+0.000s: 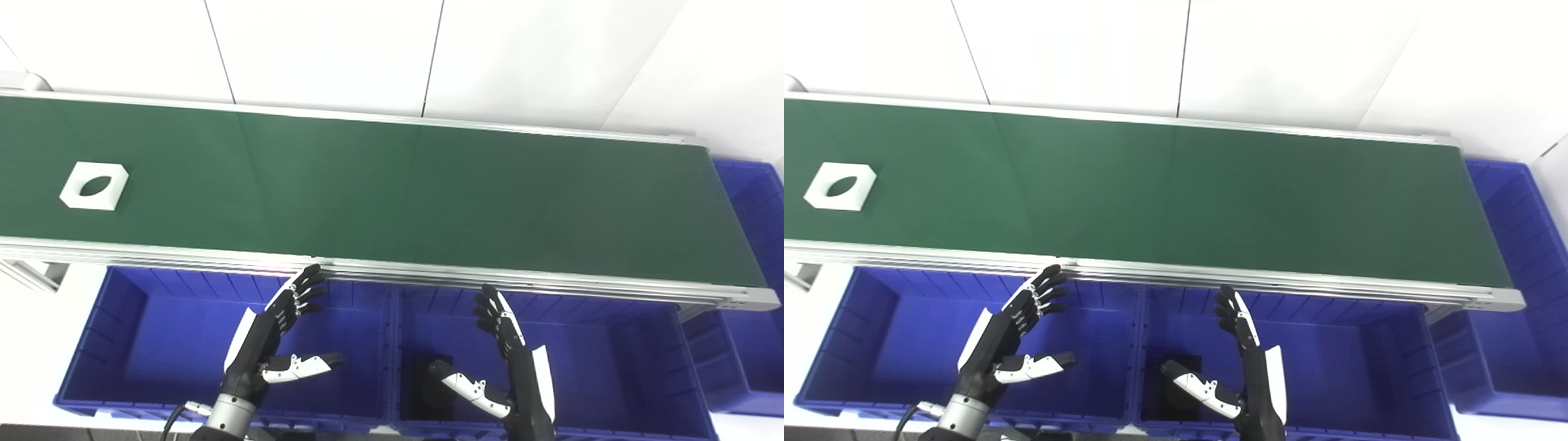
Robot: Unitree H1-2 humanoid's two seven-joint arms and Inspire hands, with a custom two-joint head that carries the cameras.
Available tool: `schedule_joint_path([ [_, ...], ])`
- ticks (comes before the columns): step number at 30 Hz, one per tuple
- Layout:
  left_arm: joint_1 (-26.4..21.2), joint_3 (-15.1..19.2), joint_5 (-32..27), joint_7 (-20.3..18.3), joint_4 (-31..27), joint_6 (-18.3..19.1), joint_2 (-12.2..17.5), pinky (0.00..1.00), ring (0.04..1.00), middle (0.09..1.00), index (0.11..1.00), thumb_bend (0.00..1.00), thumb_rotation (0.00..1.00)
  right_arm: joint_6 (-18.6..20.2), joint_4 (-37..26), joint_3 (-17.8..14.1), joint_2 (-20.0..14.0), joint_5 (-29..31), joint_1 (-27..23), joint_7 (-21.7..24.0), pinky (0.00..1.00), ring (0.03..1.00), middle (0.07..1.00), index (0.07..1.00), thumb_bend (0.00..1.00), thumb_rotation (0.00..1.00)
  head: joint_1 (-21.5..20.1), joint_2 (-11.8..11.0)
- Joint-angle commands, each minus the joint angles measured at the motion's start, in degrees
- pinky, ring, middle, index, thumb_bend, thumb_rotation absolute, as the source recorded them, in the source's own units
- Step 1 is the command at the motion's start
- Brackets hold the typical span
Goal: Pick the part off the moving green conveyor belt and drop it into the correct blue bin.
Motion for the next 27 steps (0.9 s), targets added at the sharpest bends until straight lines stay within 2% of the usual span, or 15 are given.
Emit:
schedule_joint_path([
  [1,-0.7,0.0,-0.1,0.3,-1.1,-2.1,-0.3,0.77,0.834,0.884,0.899,0.84,0.3,-3.3,-1.5,-0.1,0.6,0.3,-0.2,-0.2,0.81,0.841,0.876,0.922,0.75,0.37,0.0,0.0],
  [15,-0.4,0.5,-0.6,-0.5,-1.5,-2.1,-0.5,0.78,0.841,0.888,0.899,0.84,0.3,-3.4,-1.4,-0.1,0.8,-0.2,-0.3,-0.5,0.81,0.843,0.881,0.92,0.75,0.37,0.0,0.1],
  [23,-0.4,0.5,-0.7,-0.6,-1.7,-2.1,-0.6,0.78,0.84,0.887,0.9,0.84,0.3,-2.9,-1.6,-0.4,1.0,-0.9,0.0,-0.4,0.81,0.845,0.88,0.925,0.75,0.4,0.0,0.1],
  [27,-0.3,0.6,-0.8,-0.8,-1.7,-2.1,-0.6,0.78,0.844,0.892,0.903,0.84,0.3,-3.0,-1.7,-0.3,1.0,-0.8,0.1,-0.2,0.81,0.843,0.879,0.926,0.74,0.38,0.0,0.1],
])
